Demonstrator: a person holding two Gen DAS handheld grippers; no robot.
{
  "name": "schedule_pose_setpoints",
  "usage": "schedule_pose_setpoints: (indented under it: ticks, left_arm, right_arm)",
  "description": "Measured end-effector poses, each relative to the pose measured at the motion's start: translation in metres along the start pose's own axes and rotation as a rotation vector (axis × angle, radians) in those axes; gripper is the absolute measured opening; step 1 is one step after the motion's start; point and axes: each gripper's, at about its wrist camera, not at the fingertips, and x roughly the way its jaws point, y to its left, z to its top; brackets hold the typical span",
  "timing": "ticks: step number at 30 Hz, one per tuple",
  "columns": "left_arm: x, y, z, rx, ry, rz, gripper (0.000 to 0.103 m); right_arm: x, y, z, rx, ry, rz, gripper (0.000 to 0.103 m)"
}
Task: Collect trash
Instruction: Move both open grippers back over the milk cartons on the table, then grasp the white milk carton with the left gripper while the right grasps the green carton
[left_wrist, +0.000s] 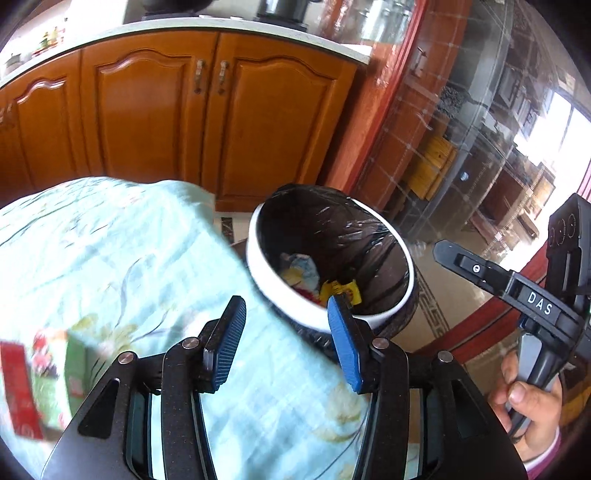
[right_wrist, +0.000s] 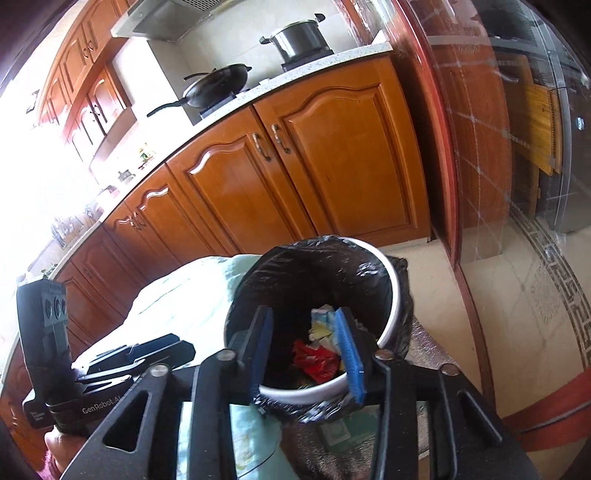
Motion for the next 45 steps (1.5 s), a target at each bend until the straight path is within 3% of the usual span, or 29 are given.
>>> schedule_pose_setpoints:
  ticks: [6, 16, 23, 30, 33, 45]
  left_arm:
    - [-0.041, 0.043, -0.037, -0.091, -0.033, 0.059, 0.047]
    - [-0.103, 0.111, -0.081, -0.242, -0.086, 0.150, 0.048]
    - [-0.126, 0.147, -0.106, -0.319, -0.097, 0.174, 0.051]
    - [-0.128, 0.168, -0.109, -0.380, -0.090, 0.155, 0.060]
    - [-0.121, 0.177, -0.103, -0.395, -0.075, 0.147, 0.071]
    - [-0.069, 0.217, -0.089, -0.491, 0.024, 0.053, 0.068]
  right_arm:
    - [-0.003, 0.026, -0.026, -0.006, 0.012, 0.067, 0.064]
    - [0.013, 0.077, -0.070, -0.033, 0.104, 0.167, 0.076]
    - [0.019, 0.110, -0.097, -0.070, 0.149, 0.205, 0.080]
    - [0.024, 0.130, -0.111, -0.098, 0.187, 0.223, 0.080]
    - [0.025, 0.133, -0.113, -0.096, 0.192, 0.220, 0.080]
    - [0.030, 0.133, -0.109, -0.091, 0.200, 0.210, 0.080]
